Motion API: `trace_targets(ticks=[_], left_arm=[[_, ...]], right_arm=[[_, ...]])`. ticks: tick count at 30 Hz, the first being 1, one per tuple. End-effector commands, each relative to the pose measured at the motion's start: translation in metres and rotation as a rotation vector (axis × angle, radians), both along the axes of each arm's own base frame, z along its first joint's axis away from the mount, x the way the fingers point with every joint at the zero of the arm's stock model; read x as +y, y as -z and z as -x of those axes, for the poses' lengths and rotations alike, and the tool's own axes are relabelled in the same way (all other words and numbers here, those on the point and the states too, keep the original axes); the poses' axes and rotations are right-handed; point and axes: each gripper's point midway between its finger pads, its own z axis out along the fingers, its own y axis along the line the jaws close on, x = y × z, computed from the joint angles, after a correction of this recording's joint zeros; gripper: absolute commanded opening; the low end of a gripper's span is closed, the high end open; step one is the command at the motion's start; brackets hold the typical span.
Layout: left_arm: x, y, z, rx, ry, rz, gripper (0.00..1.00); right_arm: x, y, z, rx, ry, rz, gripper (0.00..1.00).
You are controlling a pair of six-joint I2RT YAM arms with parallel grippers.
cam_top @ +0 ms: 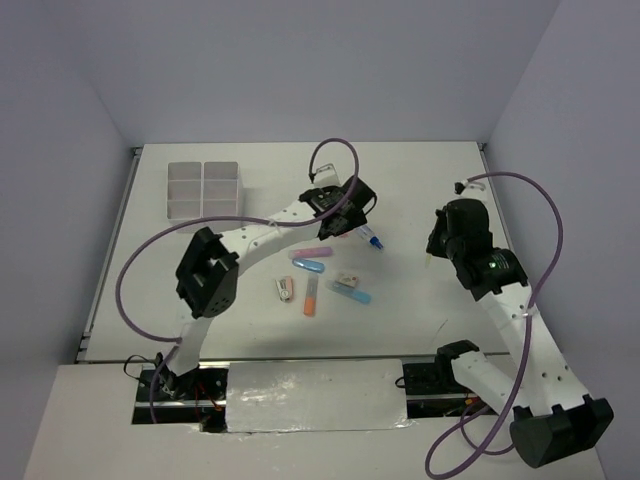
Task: Sort the stationery into containers
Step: Close the pen cap on the pen.
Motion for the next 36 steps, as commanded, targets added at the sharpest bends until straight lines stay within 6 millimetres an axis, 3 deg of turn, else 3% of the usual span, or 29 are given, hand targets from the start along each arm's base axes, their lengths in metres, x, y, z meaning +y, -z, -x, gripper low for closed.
trace_targets(ticks=[1,7,16,28,36], left_arm=[[-0.004,-0.004,-0.008,-0.004,-0.083,-0.025,0.81],[-0.030,0.031,-0.018,0.036,-0.079,-0.080,0.74],[-0.032,0.069,-0.017,0.068,-0.101,-0.143,0.68],[-0.041,0.101,-0.017,0.091,-0.073,-0.187,0.65],[-0.037,0.108,-0.013,0.091,-0.065,-0.237,0.59]], right_arm=[[-0.008,0.000,0.010,-0.038,0.040,-0.011,0.00],[-0.002,-0.013,0.013,-0.092,0.004,-0.047,0.00],[0.009,-0.019,0.013,-0.122,-0.056,-0.075,0.00],[0.018,-0.027,0.012,-0.156,-0.111,-0.093,0.00],[0.018,-0.030,0.012,-0.163,-0.113,-0.087,0.00]])
